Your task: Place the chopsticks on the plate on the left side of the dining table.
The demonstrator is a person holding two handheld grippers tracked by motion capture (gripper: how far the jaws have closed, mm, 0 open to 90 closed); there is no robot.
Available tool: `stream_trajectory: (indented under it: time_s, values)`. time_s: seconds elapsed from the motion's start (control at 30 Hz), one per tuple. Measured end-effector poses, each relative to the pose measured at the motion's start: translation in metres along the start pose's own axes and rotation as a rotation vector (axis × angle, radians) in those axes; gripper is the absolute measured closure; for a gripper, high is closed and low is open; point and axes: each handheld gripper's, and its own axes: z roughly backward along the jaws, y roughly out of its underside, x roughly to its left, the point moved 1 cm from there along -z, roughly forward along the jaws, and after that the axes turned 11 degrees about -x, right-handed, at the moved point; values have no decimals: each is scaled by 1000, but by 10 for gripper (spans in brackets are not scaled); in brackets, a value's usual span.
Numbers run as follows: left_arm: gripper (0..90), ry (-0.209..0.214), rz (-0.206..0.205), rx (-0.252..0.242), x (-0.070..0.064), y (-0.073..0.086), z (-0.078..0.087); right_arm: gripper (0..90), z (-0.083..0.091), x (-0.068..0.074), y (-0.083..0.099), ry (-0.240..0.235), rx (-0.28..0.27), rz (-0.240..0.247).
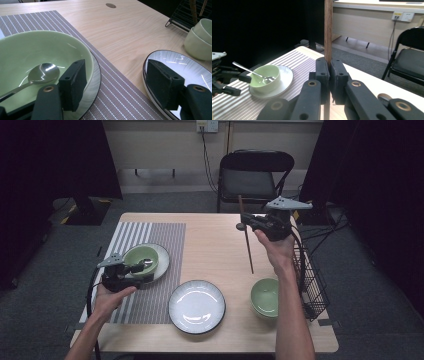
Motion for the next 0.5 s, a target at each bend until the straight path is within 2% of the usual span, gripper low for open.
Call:
stream_trajectory:
  time_s: [0.1, 0.17, 0.27, 0.4, 0.43, 0.5]
  values:
    - [327, -1, -2, -15, -2, -5, 0, 858, -6, 6, 0, -13, 2, 1]
    - [327, 3, -20, -16, -6, -9, -2, 858, -9, 9, 0, -25, 5, -1]
    - [328, 20, -21, -30, -11, -14, -6, 858, -17, 15, 2, -62, -2, -21]
    - [323, 39, -39, -19, -18, -19, -13, 858, -29, 24, 3, -101, -7, -39]
    - [322, 40, -48, -18, -19, -22, -14, 858, -31, 27, 3, -106, -5, -37]
    - [312, 8, -97, 1, -25, -27, -17, 858, -35, 33, 2, -121, -7, -31]
